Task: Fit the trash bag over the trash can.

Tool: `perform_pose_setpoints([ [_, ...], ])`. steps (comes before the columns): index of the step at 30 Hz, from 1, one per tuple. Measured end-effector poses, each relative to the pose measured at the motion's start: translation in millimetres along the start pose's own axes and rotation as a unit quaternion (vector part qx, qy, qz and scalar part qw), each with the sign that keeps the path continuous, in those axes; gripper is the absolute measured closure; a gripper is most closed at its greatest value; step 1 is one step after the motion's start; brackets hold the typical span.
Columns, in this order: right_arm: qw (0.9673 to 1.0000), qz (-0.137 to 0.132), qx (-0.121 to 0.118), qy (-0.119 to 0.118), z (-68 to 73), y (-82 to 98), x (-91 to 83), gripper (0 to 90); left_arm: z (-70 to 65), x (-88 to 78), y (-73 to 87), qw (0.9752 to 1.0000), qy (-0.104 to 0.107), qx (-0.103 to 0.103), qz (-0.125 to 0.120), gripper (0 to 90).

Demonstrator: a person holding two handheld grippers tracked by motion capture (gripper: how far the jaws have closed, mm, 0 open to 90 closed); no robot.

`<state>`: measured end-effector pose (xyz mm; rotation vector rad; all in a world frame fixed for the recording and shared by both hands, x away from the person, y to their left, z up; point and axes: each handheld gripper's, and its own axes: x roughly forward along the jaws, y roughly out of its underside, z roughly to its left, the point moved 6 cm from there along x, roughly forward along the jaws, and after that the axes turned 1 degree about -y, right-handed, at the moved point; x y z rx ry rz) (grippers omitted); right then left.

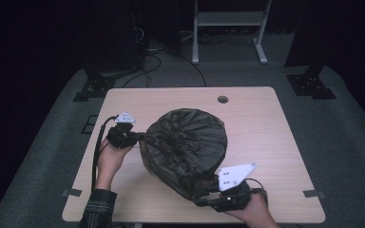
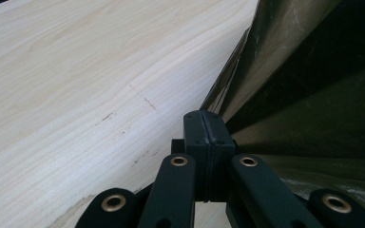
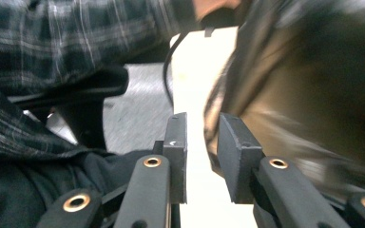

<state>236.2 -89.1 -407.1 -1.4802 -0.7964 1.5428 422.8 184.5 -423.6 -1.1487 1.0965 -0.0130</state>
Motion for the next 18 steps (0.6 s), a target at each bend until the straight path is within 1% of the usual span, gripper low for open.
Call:
perform_pose_setpoints([
  [1,0.9999,-0.010,-0.001,0.010,-0.4,-2.5,-12.5,73.0,0.2,-0.2,-0.5,1.0000,0.000,-0.001,-0.001,89.9],
  [3,0.9992,-0.024,-0.003,0.033,-3.2,-5.4,-30.7,70.9,0.8,-1.0,-1.3,1.0000,-0.001,0.000,0.000,89.9],
  [4,0.9984,-0.031,-0.003,0.048,-6.7,-6.4,-41.0,69.5,0.8,-1.6,-1.5,1.0000,-0.001,-0.001,0.001,89.9],
  [5,0.9971,-0.035,-0.002,0.068,-12.3,-6.6,-51.0,66.8,0.6,-1.8,-1.7,1.0000,0.000,-0.001,0.001,89.9],
  [7,0.9932,-0.043,0.009,0.108,-27.2,-4.9,-67.9,60.7,0.1,-2.0,-2.1,1.0000,0.000,0.001,0.001,89.9],
  [8,0.9911,-0.049,0.017,0.123,-35.2,-3.6,-74.9,56.8,-0.2,-2.1,-2.3,1.0000,0.001,0.002,0.001,89.9],
  [10,0.9866,-0.049,0.046,0.148,-52.8,0.3,-84.1,47.5,-0.4,-2.2,-2.9,1.0000,0.001,0.001,-0.001,89.9],
  [11,0.9852,-0.055,0.052,0.154,-59.6,1.6,-86.8,47.0,-0.5,-2.4,-3.2,1.0000,0.002,0.002,0.000,89.9],
  [12,0.9847,-0.061,0.060,0.152,-64.1,2.2,-87.9,44.4,-0.9,-2.4,-3.6,1.0000,0.003,0.002,0.000,89.9],
  [13,0.9842,-0.067,0.070,0.148,-67.3,2.1,-88.0,42.5,-1.2,-2.5,-3.9,1.0000,0.003,0.002,0.000,89.9],
  [15,0.9845,-0.076,0.085,0.133,-70.0,1.1,-85.7,40.0,-2.2,-2.8,-4.4,1.0000,0.005,0.005,0.000,89.8],
  [16,0.9844,-0.076,0.090,0.130,-70.2,0.2,-82.4,38.6,-3.1,-2.8,-4.8,1.0000,0.005,0.006,-0.001,89.9],
  [18,0.9841,-0.068,0.092,0.135,-71.2,0.3,-77.0,39.6,-4.9,-3.0,-5.7,0.9999,0.009,0.007,-0.003,89.8],
])
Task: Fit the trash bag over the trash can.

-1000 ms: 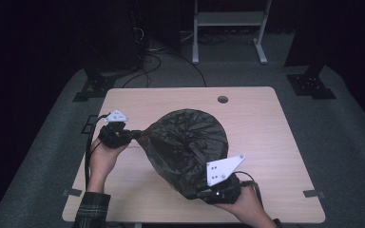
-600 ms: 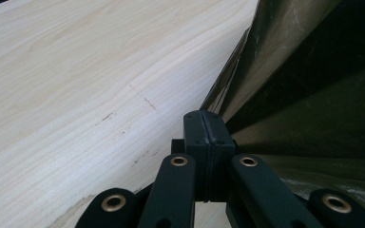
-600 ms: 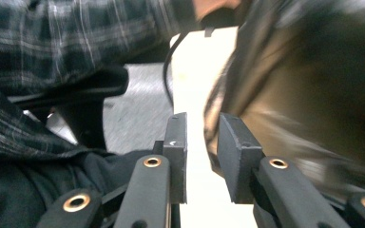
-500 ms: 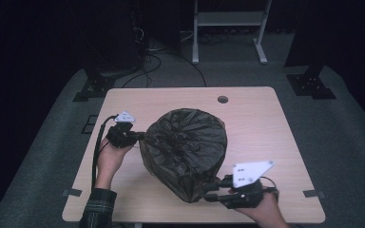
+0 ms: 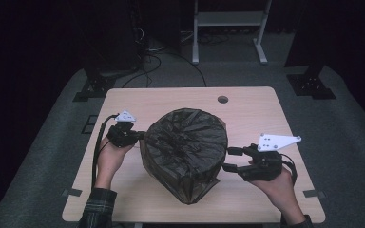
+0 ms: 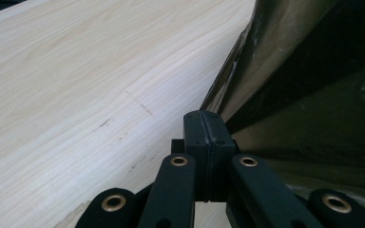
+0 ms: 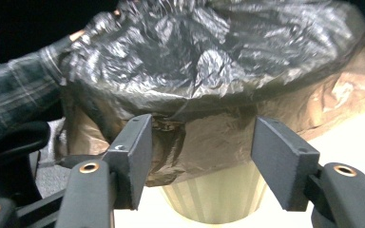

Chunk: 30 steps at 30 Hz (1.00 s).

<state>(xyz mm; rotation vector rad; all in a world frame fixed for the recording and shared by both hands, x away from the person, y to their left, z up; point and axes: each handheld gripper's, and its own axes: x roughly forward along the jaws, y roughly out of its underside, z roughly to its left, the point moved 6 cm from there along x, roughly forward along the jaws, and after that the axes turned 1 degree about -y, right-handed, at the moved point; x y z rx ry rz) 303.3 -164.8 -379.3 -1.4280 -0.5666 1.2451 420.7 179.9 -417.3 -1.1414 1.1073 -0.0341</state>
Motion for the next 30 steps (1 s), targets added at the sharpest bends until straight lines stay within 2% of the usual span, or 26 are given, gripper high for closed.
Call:
perform_pose_setpoints([
  [2,1.0000,0.007,-0.002,0.006,-0.8,1.1,4.0,40.7,-1.2,-0.1,-0.6,1.0000,0.001,0.001,-0.002,89.8],
  [5,0.9999,0.001,-0.008,0.008,-1.1,0.2,5.8,48.6,-1.8,-0.7,-1.0,1.0000,0.002,0.002,-0.002,89.8],
  [7,0.9999,-0.006,-0.012,0.003,-0.1,-1.6,5.6,57.2,-1.4,-0.9,-1.1,1.0000,0.003,0.001,-0.004,89.9],
  [8,0.9998,-0.007,-0.018,0.008,0.1,-2.1,5.6,60.8,-1.3,-1.0,-1.0,1.0000,0.003,0.001,-0.004,89.9],
  [9,0.9998,-0.006,-0.019,0.007,0.4,-2.3,5.8,70.3,-1.2,-1.1,-1.1,1.0000,0.003,0.001,-0.004,89.9],
  [10,0.9997,-0.009,-0.022,-0.002,1.7,-2.4,5.5,75.7,-1.3,-0.9,-1.2,1.0000,0.003,0.002,-0.004,89.8],
  [12,0.9994,-0.010,-0.034,-0.002,3.4,-2.2,5.7,88.7,-1.6,-0.8,-1.1,1.0000,0.004,0.003,-0.003,89.8],
  [16,0.9991,-0.006,-0.042,0.000,4.0,-0.5,7.3,90.0,-1.1,0.4,-0.8,1.0000,0.002,0.003,-0.002,89.8],
  [20,0.9991,0.012,-0.037,0.015,-4.3,8.1,9.6,90.0,-0.2,5.2,0.9,1.0000,0.001,0.002,0.004,89.9],
  [25,0.9978,0.048,-0.016,0.043,-24.2,30.0,14.0,90.0,3.4,18.8,10.0,0.9997,-0.006,-0.002,0.024,89.9],
  [30,0.9958,0.072,0.009,0.057,-41.1,52.0,16.3,90.0,4.8,34.0,20.9,0.9991,-0.002,-0.010,0.042,89.9],
])
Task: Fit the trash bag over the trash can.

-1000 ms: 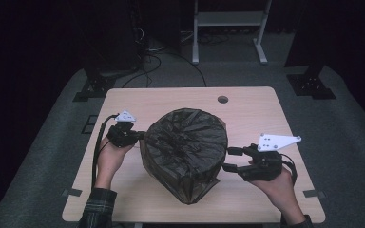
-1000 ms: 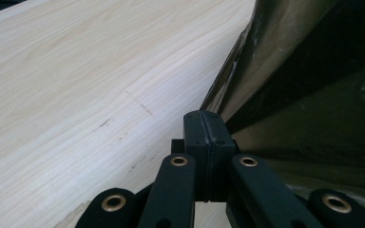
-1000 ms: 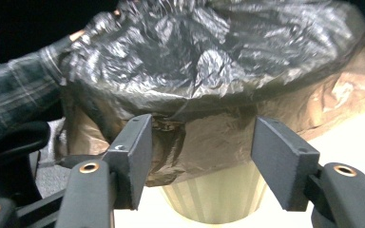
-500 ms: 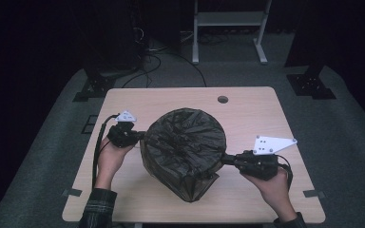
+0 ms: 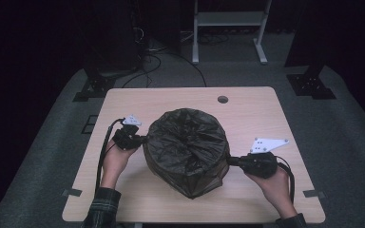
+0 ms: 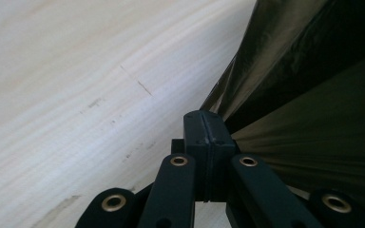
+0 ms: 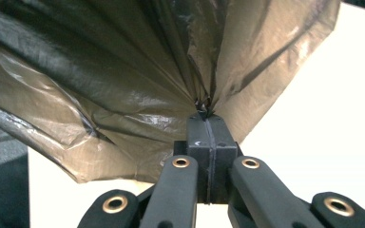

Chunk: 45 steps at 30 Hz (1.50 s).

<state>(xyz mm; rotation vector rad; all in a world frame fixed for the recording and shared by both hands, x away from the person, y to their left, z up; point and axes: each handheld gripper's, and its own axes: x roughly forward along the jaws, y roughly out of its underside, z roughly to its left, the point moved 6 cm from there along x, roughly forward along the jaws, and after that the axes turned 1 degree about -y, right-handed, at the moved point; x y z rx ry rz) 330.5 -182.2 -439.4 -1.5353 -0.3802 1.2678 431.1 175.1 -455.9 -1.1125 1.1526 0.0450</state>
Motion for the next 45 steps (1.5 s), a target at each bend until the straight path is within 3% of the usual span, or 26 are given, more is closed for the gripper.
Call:
perform_pose_setpoints([
  [5,0.9994,0.030,0.020,0.003,-9.3,19.9,7.5,90.0,1.3,10.5,8.5,0.9998,-0.003,-0.002,0.018,89.9],
  [8,0.9993,0.030,0.021,0.007,-11.4,23.8,7.9,90.0,1.4,8.5,7.3,1.0000,0.001,-0.003,0.005,87.8],
  [10,0.9996,0.016,0.019,0.010,-12.1,20.5,4.2,74.7,1.2,0.1,2.6,0.9997,0.011,-0.007,-0.019,83.1],
  [17,0.9992,-0.022,0.011,0.031,-12.5,-1.9,-21.7,41.3,5.2,-38.0,-1.3,0.9979,-0.005,-0.010,-0.064,51.8],
  [22,0.9984,-0.046,0.002,0.034,-11.6,-20.5,-44.0,25.2,1.5,-55.2,16.9,0.9976,-0.003,0.014,-0.068,28.5],
  [25,0.9982,-0.051,-0.007,0.031,-7.2,-32.1,-52.9,15.1,-3.2,-60.1,31.3,0.9975,0.009,0.024,-0.066,15.9],
  [30,0.9979,-0.049,-0.039,0.020,6.1,-54.0,-56.8,10.4,-18.4,-63.6,51.5,0.9967,0.009,0.055,-0.058,0.0],
  [37,0.9971,-0.040,-0.064,0.001,21.8,-89.1,-47.7,10.1,-38.8,-56.2,78.7,0.9961,0.026,0.075,-0.039,0.0],
  [40,0.9972,-0.029,-0.068,-0.007,26.0,-102.8,-39.8,9.7,-46.7,-50.8,88.4,0.9954,0.014,0.088,-0.034,0.0],
  [45,0.9962,-0.021,-0.085,-0.008,31.0,-124.5,-21.3,9.9,-58.9,-41.0,101.1,0.9945,0.013,0.101,-0.025,0.0],
])
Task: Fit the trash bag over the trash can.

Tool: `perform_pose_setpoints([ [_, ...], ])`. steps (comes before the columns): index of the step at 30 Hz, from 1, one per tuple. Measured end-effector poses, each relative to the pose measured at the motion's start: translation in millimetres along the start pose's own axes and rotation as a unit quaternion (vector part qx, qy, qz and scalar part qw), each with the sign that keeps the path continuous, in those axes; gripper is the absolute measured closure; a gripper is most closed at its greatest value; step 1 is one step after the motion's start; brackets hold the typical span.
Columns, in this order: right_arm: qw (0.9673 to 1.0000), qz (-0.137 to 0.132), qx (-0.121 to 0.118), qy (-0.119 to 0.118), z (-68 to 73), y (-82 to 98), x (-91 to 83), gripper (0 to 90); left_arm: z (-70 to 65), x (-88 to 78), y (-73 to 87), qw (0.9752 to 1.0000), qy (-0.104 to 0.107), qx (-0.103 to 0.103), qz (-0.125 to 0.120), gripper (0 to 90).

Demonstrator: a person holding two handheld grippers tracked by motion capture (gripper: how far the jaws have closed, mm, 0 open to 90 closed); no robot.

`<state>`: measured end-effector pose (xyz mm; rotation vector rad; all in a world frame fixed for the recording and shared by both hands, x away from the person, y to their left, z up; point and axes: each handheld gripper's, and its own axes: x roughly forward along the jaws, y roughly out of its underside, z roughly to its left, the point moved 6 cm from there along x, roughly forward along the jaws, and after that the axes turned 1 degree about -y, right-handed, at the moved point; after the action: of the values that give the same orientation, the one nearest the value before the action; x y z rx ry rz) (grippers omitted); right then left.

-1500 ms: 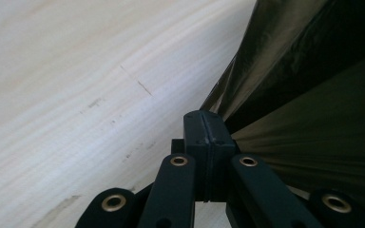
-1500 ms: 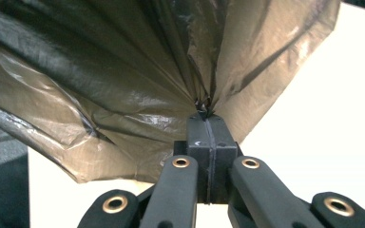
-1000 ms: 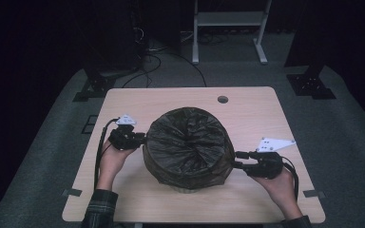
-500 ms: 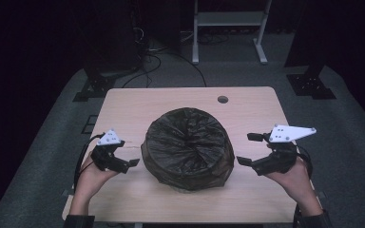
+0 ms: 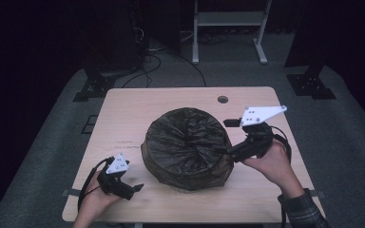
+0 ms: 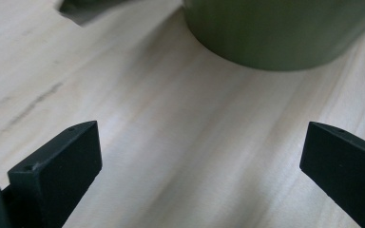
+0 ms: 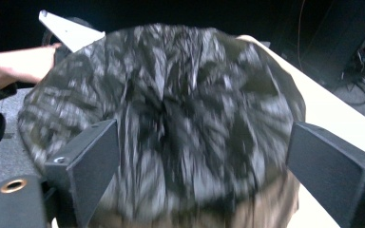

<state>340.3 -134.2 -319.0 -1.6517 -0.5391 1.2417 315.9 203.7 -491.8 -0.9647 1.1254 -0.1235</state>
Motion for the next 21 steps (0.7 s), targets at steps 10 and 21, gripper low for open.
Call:
perform_pose_setpoints([
  [10,0.9982,0.055,-0.020,-0.013,-0.1,-20.6,57.7,10.0,-8.6,17.3,8.0,0.9997,0.017,0.005,0.015,0.0],
  [21,0.9856,0.159,-0.043,-0.039,8.4,-4.9,95.0,12.4,-12.2,25.9,13.4,0.9990,0.029,0.012,0.033,0.0],
])
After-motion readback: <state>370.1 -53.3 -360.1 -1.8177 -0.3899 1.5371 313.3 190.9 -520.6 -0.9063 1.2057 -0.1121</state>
